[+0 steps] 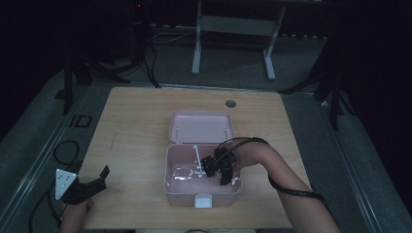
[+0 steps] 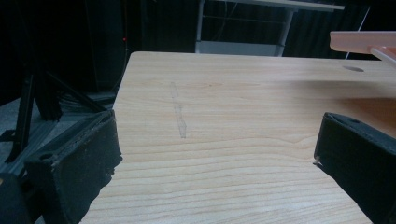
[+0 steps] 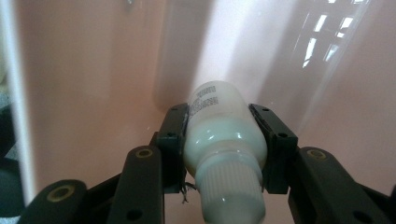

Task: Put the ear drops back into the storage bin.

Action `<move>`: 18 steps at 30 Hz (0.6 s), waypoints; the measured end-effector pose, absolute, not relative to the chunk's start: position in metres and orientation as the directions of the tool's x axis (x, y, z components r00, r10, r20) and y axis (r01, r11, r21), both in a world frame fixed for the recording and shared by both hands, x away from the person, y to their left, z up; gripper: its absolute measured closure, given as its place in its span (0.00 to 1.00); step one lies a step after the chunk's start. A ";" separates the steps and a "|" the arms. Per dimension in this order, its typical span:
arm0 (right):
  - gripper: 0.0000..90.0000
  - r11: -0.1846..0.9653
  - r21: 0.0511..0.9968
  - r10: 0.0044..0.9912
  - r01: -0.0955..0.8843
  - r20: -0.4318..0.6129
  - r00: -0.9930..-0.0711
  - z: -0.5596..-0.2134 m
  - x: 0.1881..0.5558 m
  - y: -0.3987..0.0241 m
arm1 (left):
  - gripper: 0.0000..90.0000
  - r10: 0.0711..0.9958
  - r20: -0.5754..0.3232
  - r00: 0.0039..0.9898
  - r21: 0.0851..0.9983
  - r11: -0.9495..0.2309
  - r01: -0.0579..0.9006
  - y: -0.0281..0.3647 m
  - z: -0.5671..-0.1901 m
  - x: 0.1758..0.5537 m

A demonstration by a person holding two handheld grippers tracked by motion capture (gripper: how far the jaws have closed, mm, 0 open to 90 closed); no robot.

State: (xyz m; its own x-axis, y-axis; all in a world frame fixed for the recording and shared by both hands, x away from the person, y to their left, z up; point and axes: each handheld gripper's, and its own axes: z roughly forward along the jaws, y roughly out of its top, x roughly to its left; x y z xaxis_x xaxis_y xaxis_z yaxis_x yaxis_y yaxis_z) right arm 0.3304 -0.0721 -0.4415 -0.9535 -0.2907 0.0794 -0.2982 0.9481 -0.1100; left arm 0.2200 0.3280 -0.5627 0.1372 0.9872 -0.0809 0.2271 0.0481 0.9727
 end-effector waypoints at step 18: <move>0.66 0.936 -0.163 -0.300 -0.312 0.095 -0.949 -0.480 0.326 -0.071 | 0.00 0.987 -0.078 0.141 0.973 0.044 0.227 0.328 -0.563 0.220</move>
State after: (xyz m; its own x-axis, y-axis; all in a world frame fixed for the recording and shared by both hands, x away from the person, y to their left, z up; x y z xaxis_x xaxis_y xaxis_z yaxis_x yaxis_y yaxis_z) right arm 0.3260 -0.0712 -0.4799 -0.9493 -0.2995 0.0953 -0.3117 0.9361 -0.1631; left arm 0.2201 0.3279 -0.5627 0.1410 0.9870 -0.0777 0.2274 0.0441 0.9728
